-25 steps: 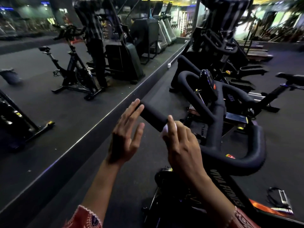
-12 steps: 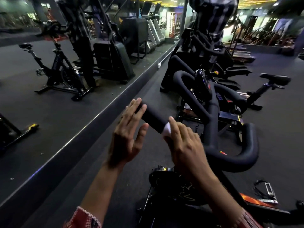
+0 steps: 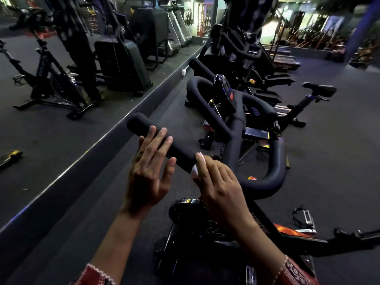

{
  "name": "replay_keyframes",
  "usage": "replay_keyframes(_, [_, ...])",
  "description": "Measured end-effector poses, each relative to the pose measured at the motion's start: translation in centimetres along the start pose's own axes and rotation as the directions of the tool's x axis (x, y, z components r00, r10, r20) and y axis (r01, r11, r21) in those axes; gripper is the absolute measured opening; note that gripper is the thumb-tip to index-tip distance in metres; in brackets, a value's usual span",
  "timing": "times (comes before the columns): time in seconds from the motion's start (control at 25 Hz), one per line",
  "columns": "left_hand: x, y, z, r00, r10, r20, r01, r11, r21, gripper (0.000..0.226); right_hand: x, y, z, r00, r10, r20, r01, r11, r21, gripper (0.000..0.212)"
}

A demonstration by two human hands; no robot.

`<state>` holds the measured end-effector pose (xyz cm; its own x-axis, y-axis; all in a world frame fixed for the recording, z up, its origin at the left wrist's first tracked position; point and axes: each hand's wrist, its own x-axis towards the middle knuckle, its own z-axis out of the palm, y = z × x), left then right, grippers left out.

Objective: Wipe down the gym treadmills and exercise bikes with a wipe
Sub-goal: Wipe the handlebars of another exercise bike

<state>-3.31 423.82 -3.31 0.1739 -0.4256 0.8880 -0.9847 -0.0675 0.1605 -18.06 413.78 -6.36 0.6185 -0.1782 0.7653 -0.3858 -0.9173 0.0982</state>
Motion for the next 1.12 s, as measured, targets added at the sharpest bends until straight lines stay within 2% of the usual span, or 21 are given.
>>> replay_keyframes(0.08, [-0.5,1.8,1.1,0.999,-0.02,0.027,0.019,1.0,0.016,0.043,-2.5,1.8,-0.9,0.997,-0.072,-0.018,0.069,0.992,-0.103,0.042])
replay_keyframes(0.2, [-1.7,5.0,3.1,0.997,-0.021,0.073,0.019,0.999,0.027,0.043,-5.1,5.4,-1.8,0.98,-0.195,-0.032,0.19,0.975,-0.115,0.048])
replay_keyframes(0.32, [-2.9,8.8,5.4,0.991,-0.013,0.137,0.005,0.999,0.053,0.043,-6.8,10.6,-2.2,0.94,-0.328,-0.091,0.33,0.944,0.01,0.05])
replay_keyframes(0.4, [-3.1,11.4,6.9,0.987,-0.039,0.157,0.027,0.997,0.076,0.044,-7.5,14.8,-1.9,0.925,-0.355,-0.137,0.372,0.92,0.122,0.046])
replay_keyframes(0.52, [-3.0,14.2,8.5,0.98,-0.156,0.119,0.14,0.981,0.138,0.047,-7.3,20.6,-1.2,0.97,-0.22,-0.101,0.241,0.911,0.335,0.047])
replay_keyframes(0.64, [-2.8,16.1,9.5,0.947,-0.319,0.035,0.308,0.935,0.176,0.051,-6.6,20.2,-0.8,0.997,-0.061,-0.052,0.08,0.786,0.613,0.051])
replay_keyframes(0.68, [-2.8,16.7,9.9,0.93,-0.367,0.009,0.359,0.913,0.194,0.053,-6.5,18.7,-0.8,0.996,-0.066,-0.053,0.084,0.746,0.661,0.05])
replay_keyframes(0.76, [-2.6,18.0,10.7,0.896,-0.443,-0.029,0.437,0.869,0.231,0.057,-6.9,16.4,-1.0,0.982,-0.155,-0.108,0.188,0.738,0.648,0.048])
replay_keyframes(0.84, [-2.5,18.7,11.1,0.873,-0.486,-0.048,0.482,0.841,0.247,0.059,-6.6,17.4,-0.4,0.937,-0.28,-0.206,0.348,0.749,0.564,0.041])
replay_keyframes(0.92, [-2.5,18.8,11.1,0.86,-0.508,-0.044,0.501,0.827,0.255,0.059,-5.3,20.1,0.9,0.917,-0.307,-0.253,0.398,0.745,0.536,0.041])
replay_keyframes(0.96, [-2.6,18.7,11.1,0.856,-0.515,-0.039,0.506,0.821,0.264,0.059,-4.4,21.4,1.6,0.932,-0.263,-0.251,0.361,0.747,0.559,0.043])
replay_keyframes(1.04, [-2.5,18.9,11.2,0.85,-0.525,-0.035,0.513,0.812,0.279,0.057,-3.1,22.6,2.4,0.98,-0.082,-0.183,0.182,0.749,0.637,0.047])
replay_keyframes(1.12, [-2.3,19.2,11.2,0.848,-0.528,-0.042,0.514,0.803,0.3,0.052,-2.8,21.5,1.9,0.993,0.062,-0.1,0.023,0.727,0.686,0.044])
